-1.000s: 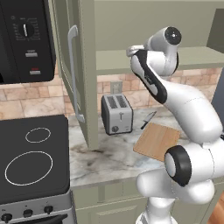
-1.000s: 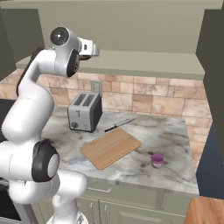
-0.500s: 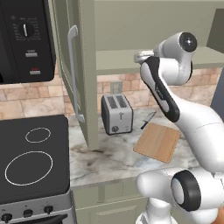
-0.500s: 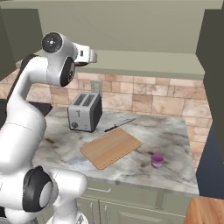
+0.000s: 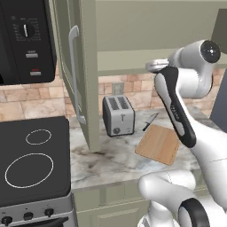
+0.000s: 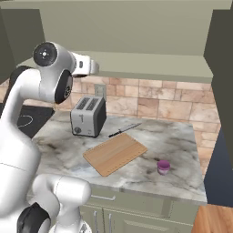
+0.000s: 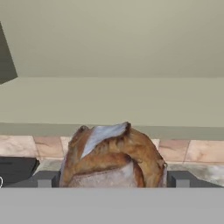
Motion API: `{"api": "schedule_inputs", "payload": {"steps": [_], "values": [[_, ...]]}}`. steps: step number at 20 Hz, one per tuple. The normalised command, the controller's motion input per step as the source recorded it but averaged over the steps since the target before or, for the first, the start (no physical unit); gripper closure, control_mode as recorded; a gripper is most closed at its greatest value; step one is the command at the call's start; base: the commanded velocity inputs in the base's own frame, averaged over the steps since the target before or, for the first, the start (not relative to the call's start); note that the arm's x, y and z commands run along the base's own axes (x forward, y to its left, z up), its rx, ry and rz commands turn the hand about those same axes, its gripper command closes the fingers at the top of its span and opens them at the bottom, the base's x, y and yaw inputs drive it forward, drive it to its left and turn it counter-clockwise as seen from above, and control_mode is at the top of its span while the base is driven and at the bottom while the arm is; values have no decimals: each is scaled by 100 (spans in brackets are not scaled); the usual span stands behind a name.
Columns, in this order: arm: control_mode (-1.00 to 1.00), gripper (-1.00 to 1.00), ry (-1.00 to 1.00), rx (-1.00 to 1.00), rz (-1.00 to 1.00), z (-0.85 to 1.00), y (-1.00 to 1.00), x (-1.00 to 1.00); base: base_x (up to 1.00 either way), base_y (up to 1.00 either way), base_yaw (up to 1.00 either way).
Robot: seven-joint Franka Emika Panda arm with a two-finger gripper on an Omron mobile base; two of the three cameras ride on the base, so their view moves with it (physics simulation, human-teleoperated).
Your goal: Pick the bread, place it on the cutting board, pick the jam, place it on the counter, and close the cabinet.
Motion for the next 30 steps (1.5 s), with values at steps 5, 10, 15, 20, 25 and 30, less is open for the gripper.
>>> {"api": "schedule_inputs", "payload": {"steps": [5, 10, 15, 20, 25, 30], "values": [[-100, 100, 2, 0, -3, -1, -21, -64, 0, 0, 0], [-100, 100, 5, 0, -4, -4, -24, -63, 0, 0, 0], [-100, 100, 9, 0, -3, -4, -19, -62, 0, 0, 0], [-100, 100, 12, 0, -6, -5, -10, -40, 0, 0, 0], [-100, 100, 9, 0, -6, -11, -12, -22, 0, 0, 0], [-100, 100, 8, 0, -3, -14, -12, -15, 0, 0, 0]]}}
